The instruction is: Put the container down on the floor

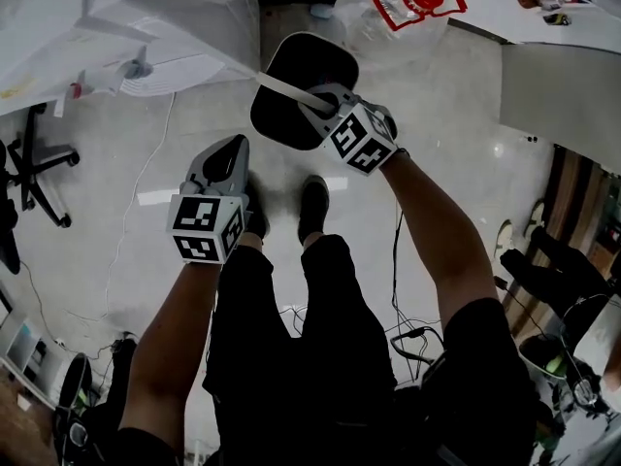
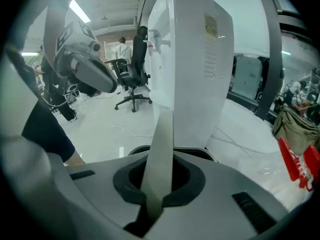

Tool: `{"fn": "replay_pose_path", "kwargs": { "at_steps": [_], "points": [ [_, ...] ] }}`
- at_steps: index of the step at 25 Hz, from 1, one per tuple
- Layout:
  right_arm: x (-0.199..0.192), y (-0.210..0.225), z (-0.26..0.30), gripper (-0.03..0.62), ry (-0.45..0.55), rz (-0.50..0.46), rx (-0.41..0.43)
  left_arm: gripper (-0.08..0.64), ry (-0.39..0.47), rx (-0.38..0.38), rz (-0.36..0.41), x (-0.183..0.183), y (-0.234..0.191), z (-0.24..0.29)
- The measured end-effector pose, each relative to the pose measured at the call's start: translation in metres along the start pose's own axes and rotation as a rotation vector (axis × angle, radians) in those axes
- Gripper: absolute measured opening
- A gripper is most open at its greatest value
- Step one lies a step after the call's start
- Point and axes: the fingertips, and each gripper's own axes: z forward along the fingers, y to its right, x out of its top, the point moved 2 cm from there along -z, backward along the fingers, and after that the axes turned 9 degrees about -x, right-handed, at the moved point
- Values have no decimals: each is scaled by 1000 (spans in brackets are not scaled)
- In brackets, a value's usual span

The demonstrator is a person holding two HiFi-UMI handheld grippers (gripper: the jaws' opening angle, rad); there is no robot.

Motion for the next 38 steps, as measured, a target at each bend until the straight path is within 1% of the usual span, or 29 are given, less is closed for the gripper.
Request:
{"fn": "replay_pose_path", "kwargs": {
  "at_steps": [8,12,14,18,24,29,31,33,36,37,38],
  "points": [
    [-30,-4,37,8,17,-23,33,8,-31,-30,64,-17,-14,35],
    [-40,1,57,8,17,-21,24,8,-19,-18,30,-22,-30,45],
    [-47,1,65,8,14,-6,20,8,-16,-14,15,-27,-35,47],
    [-60,4,82,8,16,31,2,8,-47,-35,63,-41,-40,59],
    [-71,6,99,8,10,63,-14,8,-62,-38,50,-57,-47,65],
    [-67,11,106,9,-9,83,8,8,-34,-17,35,-56,-51,64],
    [-68,11,108,9,-22,104,28,8,-36,-21,24,-57,-49,63],
    [-70,12,108,9,-38,129,46,8,-36,-21,32,-56,-47,62],
    [-73,16,107,11,-60,179,39,8,-33,-10,29,-56,-47,56],
    [-73,18,106,20,-64,185,30,8,-38,-8,19,-57,-46,55],
    [-73,19,105,65,-67,185,22,8,-45,-8,9,-59,-46,53]
  ]
}}
